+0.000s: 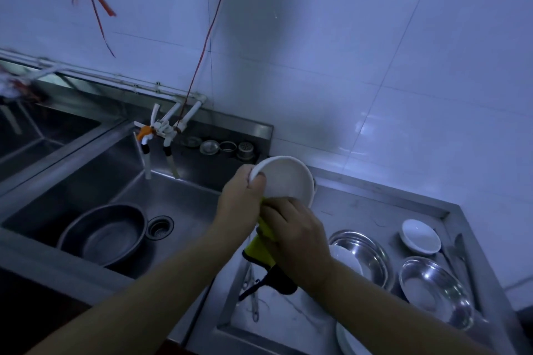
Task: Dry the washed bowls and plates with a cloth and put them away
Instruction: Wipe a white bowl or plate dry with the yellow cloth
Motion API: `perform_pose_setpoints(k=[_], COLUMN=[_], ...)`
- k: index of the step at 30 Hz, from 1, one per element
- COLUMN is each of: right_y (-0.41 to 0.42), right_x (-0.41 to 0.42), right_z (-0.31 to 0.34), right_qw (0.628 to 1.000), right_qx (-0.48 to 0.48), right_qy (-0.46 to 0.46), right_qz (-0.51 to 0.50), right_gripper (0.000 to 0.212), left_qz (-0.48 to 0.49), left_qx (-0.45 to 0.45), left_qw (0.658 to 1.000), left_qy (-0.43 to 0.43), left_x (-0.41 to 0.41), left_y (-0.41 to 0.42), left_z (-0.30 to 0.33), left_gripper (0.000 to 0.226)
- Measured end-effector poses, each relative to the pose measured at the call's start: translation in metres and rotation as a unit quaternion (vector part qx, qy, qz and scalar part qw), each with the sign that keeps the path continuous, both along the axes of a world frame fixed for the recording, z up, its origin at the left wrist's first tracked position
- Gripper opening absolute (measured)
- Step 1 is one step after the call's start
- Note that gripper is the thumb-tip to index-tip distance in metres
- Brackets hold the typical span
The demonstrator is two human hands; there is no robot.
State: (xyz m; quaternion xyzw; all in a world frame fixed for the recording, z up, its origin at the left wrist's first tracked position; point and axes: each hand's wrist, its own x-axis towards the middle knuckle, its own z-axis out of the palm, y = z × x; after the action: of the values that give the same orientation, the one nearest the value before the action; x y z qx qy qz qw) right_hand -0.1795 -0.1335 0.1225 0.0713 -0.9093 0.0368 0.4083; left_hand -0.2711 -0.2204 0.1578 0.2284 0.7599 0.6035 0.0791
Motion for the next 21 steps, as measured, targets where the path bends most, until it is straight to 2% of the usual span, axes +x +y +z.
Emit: perform_pose_setpoints(k=[2,3,5,7,10,13,16,18,21], right_y=[0.007,0.017,0.041,0.059,0.059,0.041,0.023,0.02,0.044], right_x=[0.001,0.002,0.005,0.004,-0.003,-0.01,-0.017,-0.018,-0.012], right_z=[0.002,0.003,0.007,0.013,0.013,0.009,0.008,0.004,0.006], right_qw=[0.999,0.997,0.979,0.959,0.969,0.993,0.997,0.997,0.993], right_qx=[0.022,0.067,0.186,0.255,0.232,0.105,-0.009,-0.015,0.1], right_qy=[0.022,0.02,0.01,0.008,0.019,0.056,0.076,0.074,0.054], right_qz=[0.02,0.038,0.087,0.121,0.08,-0.008,-0.024,-0.004,0.04], right_gripper=[0.021,0.025,0.016,0.008,0.007,0.012,0.026,0.036,0.023], left_qz=[-0.03,-0.057,-0.131,-0.204,-0.179,-0.119,-0.094,-0.104,-0.135], left_qx=[0.003,-0.014,-0.083,-0.133,-0.066,0.063,0.142,0.138,0.072], left_qw=[0.999,0.998,0.986,0.969,0.982,0.99,0.985,0.985,0.987], left_qy=[0.021,0.035,0.058,0.051,-0.005,-0.039,-0.009,0.012,0.051], left_x=[-0.004,-0.009,-0.021,-0.032,-0.036,-0.019,-0.003,-0.008,-0.022], left_y=[-0.002,-0.004,-0.009,-0.011,-0.006,0.003,0.01,0.01,0.005], left_z=[0.005,0.008,0.017,0.026,0.027,0.004,-0.013,-0.01,-0.002], left_gripper=[0.016,0.019,0.021,0.022,0.029,0.036,0.031,0.032,0.037])
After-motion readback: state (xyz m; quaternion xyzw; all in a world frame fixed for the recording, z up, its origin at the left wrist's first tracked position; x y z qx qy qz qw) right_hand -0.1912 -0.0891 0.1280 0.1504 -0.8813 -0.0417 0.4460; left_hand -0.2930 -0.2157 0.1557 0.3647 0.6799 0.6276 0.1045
